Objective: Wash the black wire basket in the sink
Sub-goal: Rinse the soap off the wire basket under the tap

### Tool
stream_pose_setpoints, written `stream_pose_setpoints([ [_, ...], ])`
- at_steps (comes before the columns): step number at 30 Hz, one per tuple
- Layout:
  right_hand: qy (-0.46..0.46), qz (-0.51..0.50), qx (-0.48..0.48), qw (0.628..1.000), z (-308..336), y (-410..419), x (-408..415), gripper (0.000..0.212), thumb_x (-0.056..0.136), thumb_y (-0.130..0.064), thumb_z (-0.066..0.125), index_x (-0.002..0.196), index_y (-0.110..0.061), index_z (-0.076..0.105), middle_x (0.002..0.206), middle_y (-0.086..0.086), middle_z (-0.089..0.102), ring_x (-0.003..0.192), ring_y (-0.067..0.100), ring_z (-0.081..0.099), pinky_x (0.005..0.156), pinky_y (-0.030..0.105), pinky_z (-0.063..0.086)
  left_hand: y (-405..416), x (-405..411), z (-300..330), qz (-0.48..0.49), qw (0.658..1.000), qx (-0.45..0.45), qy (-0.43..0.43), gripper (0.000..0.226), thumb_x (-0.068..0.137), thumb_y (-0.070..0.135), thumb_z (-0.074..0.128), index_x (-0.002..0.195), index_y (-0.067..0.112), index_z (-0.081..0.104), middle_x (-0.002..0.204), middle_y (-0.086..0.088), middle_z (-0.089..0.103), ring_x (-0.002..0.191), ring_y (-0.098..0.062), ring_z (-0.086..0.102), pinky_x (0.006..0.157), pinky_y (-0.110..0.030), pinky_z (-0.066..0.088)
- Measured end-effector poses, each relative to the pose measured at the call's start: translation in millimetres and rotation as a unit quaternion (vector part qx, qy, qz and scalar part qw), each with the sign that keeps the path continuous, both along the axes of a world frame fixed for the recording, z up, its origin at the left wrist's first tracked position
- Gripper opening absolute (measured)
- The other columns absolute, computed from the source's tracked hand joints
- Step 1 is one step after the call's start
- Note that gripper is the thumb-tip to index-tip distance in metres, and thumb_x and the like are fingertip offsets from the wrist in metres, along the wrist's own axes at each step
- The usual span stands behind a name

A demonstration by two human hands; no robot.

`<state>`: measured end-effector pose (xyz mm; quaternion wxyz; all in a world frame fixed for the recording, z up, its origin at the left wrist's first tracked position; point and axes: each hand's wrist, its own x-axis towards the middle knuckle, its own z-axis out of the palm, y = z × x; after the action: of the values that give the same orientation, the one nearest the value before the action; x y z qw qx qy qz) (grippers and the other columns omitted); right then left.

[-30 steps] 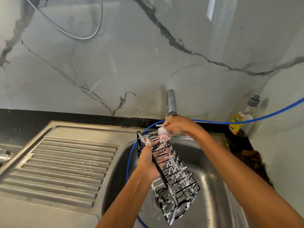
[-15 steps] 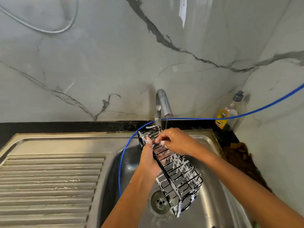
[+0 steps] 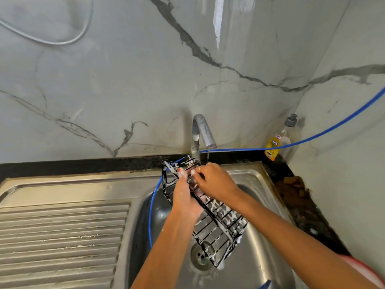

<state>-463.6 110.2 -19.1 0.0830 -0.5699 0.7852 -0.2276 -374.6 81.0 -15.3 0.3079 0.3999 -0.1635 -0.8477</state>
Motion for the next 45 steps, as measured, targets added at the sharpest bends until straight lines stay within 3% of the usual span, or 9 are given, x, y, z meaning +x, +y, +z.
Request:
stream_pose_setpoints([
  [3, -0.07, -0.033, -0.026, 0.997, 4, -11, -2, 0.042, 0.094, -0.032, 0.049, 0.054, -0.021, 0.051, 0.056, 0.0, 0.056, 0.053, 0.019, 0.053, 0.055, 0.035, 0.046, 1, -1, 13, 0.015, 1.0, 0.013, 0.004, 0.039, 0.103, 0.04, 0.041, 0.089, 0.011, 0.062, 0.088, -0.012, 0.063, 0.078, -0.023, 0.062, 0.063, -0.039, 0.05],
  [9, -0.094, -0.083, -0.004, 0.992, 13, -27, -16, 0.038, 0.09, -0.027, 0.052, 0.058, -0.007, 0.059, 0.064, 0.013, 0.065, 0.058, 0.028, 0.062, 0.059, 0.039, 0.054, -3, -20, 31, 0.002, 0.999, 0.028, -0.03, 0.039, 0.106, 0.035, 0.033, 0.081, 0.015, 0.053, 0.075, -0.005, 0.053, 0.056, -0.014, 0.056, 0.053, -0.027, 0.048],
  [15, -0.083, -0.114, 0.036, 0.989, 22, -22, -30, 0.045, 0.09, -0.021, 0.048, 0.047, -0.013, 0.038, 0.053, 0.007, 0.045, 0.05, 0.02, 0.043, 0.05, 0.03, 0.03, -1, -40, 43, -0.012, 0.999, 0.026, -0.04, 0.038, 0.104, 0.036, 0.038, 0.079, 0.011, 0.051, 0.08, -0.009, 0.052, 0.077, -0.023, 0.053, 0.094, -0.044, 0.045],
  [20, -0.098, -0.146, 0.008, 0.984, 16, 4, -35, 0.056, 0.095, -0.022, 0.048, 0.041, -0.015, 0.034, 0.042, 0.0, 0.036, 0.041, 0.009, 0.033, 0.053, 0.032, 0.022, -7, -57, 36, -0.054, 0.984, -0.074, -0.154, 0.033, 0.103, 0.017, 0.036, 0.133, 0.006, 0.046, 0.115, -0.019, 0.056, 0.108, -0.031, 0.056, 0.096, -0.046, 0.042],
  [26, -0.076, -0.148, -0.005, 0.986, 7, 29, -42, 0.056, 0.097, -0.03, 0.049, 0.044, -0.018, 0.038, 0.045, 0.0, 0.039, 0.045, 0.015, 0.036, 0.048, 0.025, 0.028, -13, -62, 16, -0.103, 0.97, -0.13, -0.178, 0.027, 0.102, 0.003, 0.031, 0.103, 0.007, 0.058, 0.077, -0.01, 0.058, 0.052, -0.015, 0.045, 0.039, -0.019, 0.034],
  [31, -0.035, -0.112, -0.029, 0.993, 8, 46, -44, 0.045, 0.097, -0.031, 0.049, 0.056, -0.013, 0.058, 0.06, 0.015, 0.058, 0.056, 0.024, 0.049, 0.057, 0.035, 0.038, -6, -63, 7, -0.095, 0.972, -0.157, -0.145, 0.028, 0.099, -0.003, 0.032, 0.109, 0.002, 0.059, 0.083, -0.012, 0.069, 0.063, -0.02, 0.06, 0.055, -0.028, 0.044],
  [34, -0.014, -0.106, -0.037, 0.994, 10, 55, -41, 0.04, 0.097, -0.028, 0.05, 0.061, -0.013, 0.058, 0.059, 0.013, 0.053, 0.056, 0.022, 0.044, 0.056, 0.032, 0.029, -3, -64, 10, -0.09, 0.971, -0.162, -0.151, 0.024, 0.101, -0.001, 0.035, 0.11, 0.002, 0.057, 0.098, -0.017, 0.07, 0.064, -0.021, 0.063, 0.048, -0.026, 0.051],
  [38, 0.005, -0.088, -0.055, 0.995, 13, 67, -35, 0.04, 0.097, -0.028, 0.049, 0.068, -0.005, 0.065, 0.065, 0.02, 0.062, 0.057, 0.026, 0.045, 0.057, 0.03, 0.029, -4, -64, 16, -0.096, 0.97, -0.152, -0.163, 0.014, 0.102, 0.002, 0.039, 0.104, 0.004, 0.053, 0.084, -0.016, 0.068, 0.061, -0.024, 0.064, 0.038, -0.028, 0.052],
  [45, 0.011, -0.067, -0.062, 0.996, 13, 76, -21, 0.04, 0.098, -0.033, 0.047, 0.074, -0.007, 0.066, 0.066, 0.016, 0.061, 0.058, 0.024, 0.045, 0.058, 0.03, 0.033, -18, -56, 21, -0.108, 0.961, -0.152, -0.203, 0.035, 0.102, 0.032, 0.047, 0.08, 0.005, 0.048, 0.067, -0.012, 0.064, 0.025, -0.013, 0.052, 0.027, -0.015, 0.037],
])
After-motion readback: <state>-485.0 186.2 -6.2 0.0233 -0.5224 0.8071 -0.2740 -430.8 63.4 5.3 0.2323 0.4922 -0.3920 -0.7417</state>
